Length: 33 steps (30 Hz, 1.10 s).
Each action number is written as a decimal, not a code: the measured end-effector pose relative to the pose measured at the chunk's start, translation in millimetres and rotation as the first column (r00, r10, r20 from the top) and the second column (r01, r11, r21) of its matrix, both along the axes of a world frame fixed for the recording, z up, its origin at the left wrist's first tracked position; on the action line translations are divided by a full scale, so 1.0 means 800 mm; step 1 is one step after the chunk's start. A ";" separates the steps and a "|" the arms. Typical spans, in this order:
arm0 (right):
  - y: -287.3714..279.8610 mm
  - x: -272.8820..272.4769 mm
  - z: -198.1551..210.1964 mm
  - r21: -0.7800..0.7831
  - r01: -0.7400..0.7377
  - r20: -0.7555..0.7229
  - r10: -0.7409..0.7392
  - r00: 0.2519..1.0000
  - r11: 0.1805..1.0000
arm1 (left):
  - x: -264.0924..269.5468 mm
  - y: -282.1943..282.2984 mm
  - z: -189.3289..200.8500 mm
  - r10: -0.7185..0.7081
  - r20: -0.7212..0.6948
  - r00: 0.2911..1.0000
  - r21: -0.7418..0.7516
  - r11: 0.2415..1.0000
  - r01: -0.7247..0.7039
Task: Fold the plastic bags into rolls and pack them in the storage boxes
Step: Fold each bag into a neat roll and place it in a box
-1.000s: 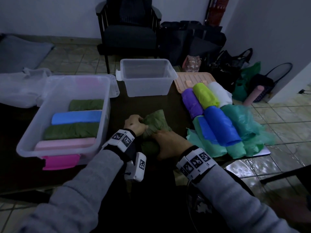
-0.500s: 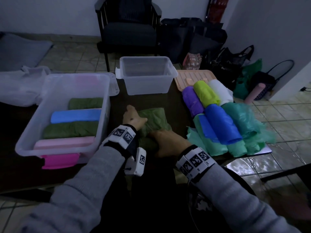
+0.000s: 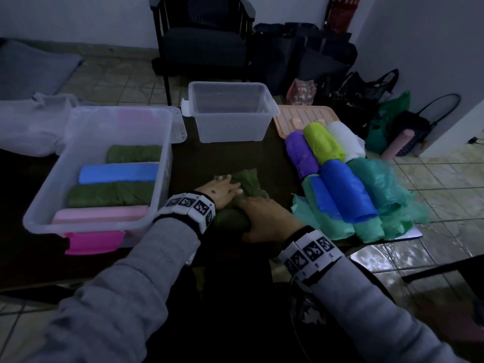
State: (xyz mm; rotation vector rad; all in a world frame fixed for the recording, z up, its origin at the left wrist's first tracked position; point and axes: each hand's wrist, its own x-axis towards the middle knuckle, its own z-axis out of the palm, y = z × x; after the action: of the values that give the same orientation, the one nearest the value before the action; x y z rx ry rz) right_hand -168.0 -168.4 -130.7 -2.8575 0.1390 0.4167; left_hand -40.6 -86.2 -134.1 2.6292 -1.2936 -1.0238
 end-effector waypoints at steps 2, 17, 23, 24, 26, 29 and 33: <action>0.000 0.000 0.001 0.046 0.003 -0.022 -0.002 1.000 0.999 | 0.001 0.000 0.000 -0.015 0.012 1.000 -0.003 1.000 0.015; -0.016 0.001 0.008 0.169 0.145 -0.118 -0.126 0.985 0.975 | -0.026 0.023 0.019 0.232 0.062 0.971 -0.481 0.859 -0.175; -0.033 0.017 0.017 0.322 0.200 -0.194 -0.142 0.971 0.926 | -0.032 0.048 0.018 0.184 -0.076 0.980 -0.314 0.928 -0.199; -0.035 0.018 0.016 0.336 0.223 -0.172 -0.173 0.970 0.915 | -0.033 0.047 0.015 0.194 -0.087 0.977 -0.313 0.926 -0.212; -0.035 0.018 0.012 0.322 0.254 -0.061 -0.248 0.967 0.912 | -0.033 0.040 0.008 0.224 -0.107 0.969 -0.315 0.916 -0.246; -0.019 0.008 0.004 0.061 0.216 0.165 -0.223 0.961 0.975 | -0.028 0.030 -0.001 0.243 -0.119 0.963 -0.289 0.919 -0.268; 0.022 -0.011 -0.015 -0.085 0.229 0.346 -0.187 0.919 0.970 | -0.023 0.019 -0.002 0.254 -0.069 0.965 -0.213 0.941 -0.262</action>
State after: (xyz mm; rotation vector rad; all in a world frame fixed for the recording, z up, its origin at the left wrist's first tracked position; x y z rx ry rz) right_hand -176.6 -151.0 -142.6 -2.9399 0.4133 -0.1297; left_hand -59.0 -70.9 -136.0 2.5086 -0.9570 -0.8356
